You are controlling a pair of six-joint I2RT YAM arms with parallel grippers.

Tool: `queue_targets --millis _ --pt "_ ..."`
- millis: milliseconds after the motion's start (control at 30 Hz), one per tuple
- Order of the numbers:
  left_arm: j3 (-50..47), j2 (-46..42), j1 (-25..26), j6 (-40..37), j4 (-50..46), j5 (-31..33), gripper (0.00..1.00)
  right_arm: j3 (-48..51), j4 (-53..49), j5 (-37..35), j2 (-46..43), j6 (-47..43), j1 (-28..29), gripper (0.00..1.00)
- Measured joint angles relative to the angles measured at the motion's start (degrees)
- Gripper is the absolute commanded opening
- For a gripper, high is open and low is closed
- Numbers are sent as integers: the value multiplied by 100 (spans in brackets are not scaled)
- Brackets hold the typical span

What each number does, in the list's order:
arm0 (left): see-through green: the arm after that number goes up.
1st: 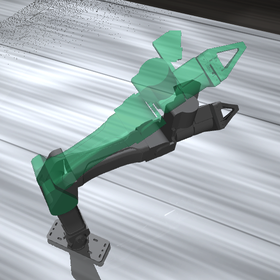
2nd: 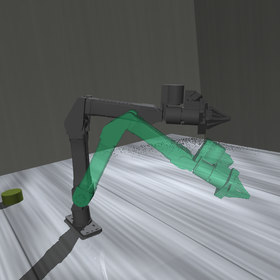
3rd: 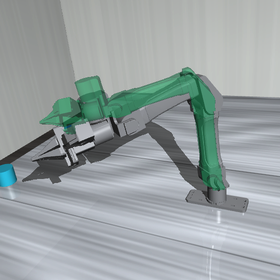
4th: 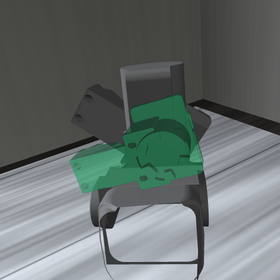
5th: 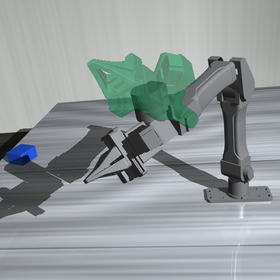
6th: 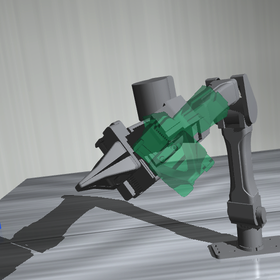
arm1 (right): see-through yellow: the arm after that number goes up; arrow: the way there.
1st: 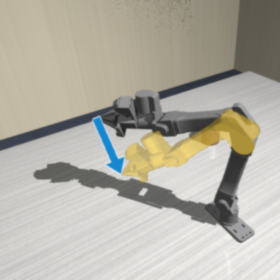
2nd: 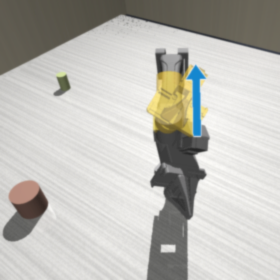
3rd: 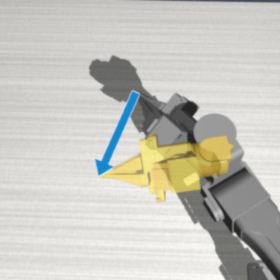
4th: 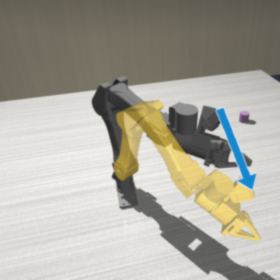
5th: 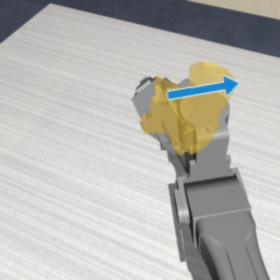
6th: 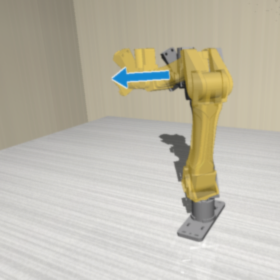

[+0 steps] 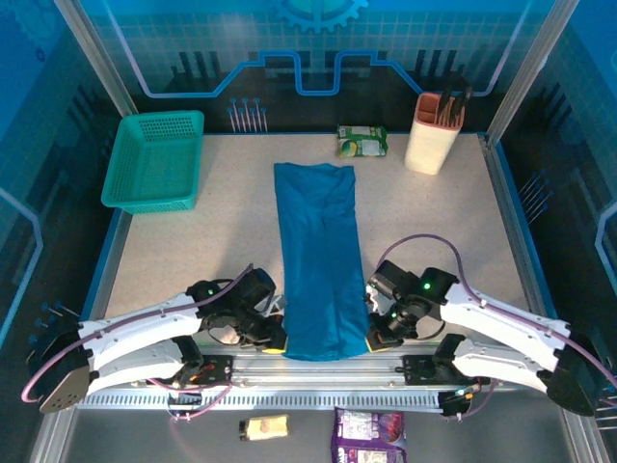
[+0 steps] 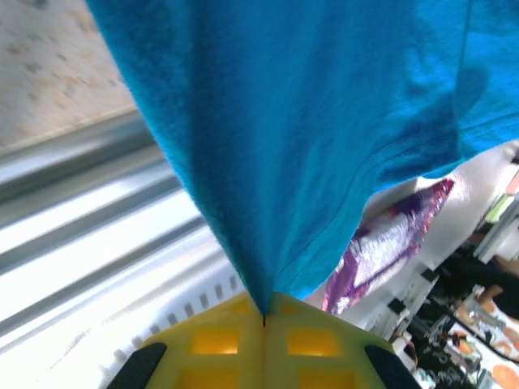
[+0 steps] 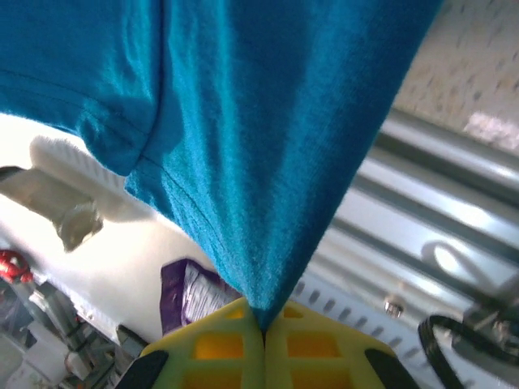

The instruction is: Fold the inside-out t-shirt

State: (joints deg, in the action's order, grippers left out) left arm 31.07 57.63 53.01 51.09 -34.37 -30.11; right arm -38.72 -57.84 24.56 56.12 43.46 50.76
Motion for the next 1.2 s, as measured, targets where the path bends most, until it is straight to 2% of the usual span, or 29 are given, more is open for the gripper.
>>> queue_targets --millis 167,300,500,700,833,1200 --pt "621 -37 107 -177 -457 -122 0 -573 -542 114 -90 -4 22 0" --pt "1652 118 24 -531 -1023 131 0 -1744 -909 -221 367 -243 -170 0" --pt "3279 870 -754 -1362 -1722 1010 0 -3174 -922 -828 1187 -831 -1252 0" --pt "4146 1556 -1860 -2044 -1950 1561 0 -3967 -503 -1211 2107 -1228 -1963 0" --pt "4736 2135 -2345 -2476 -1941 1845 0 -4546 -179 -1419 2824 -1451 -2225 0" --pt "5648 3333 -2994 -3320 -1731 2522 0 -6284 380 -1858 4597 -1834 -2601 0"
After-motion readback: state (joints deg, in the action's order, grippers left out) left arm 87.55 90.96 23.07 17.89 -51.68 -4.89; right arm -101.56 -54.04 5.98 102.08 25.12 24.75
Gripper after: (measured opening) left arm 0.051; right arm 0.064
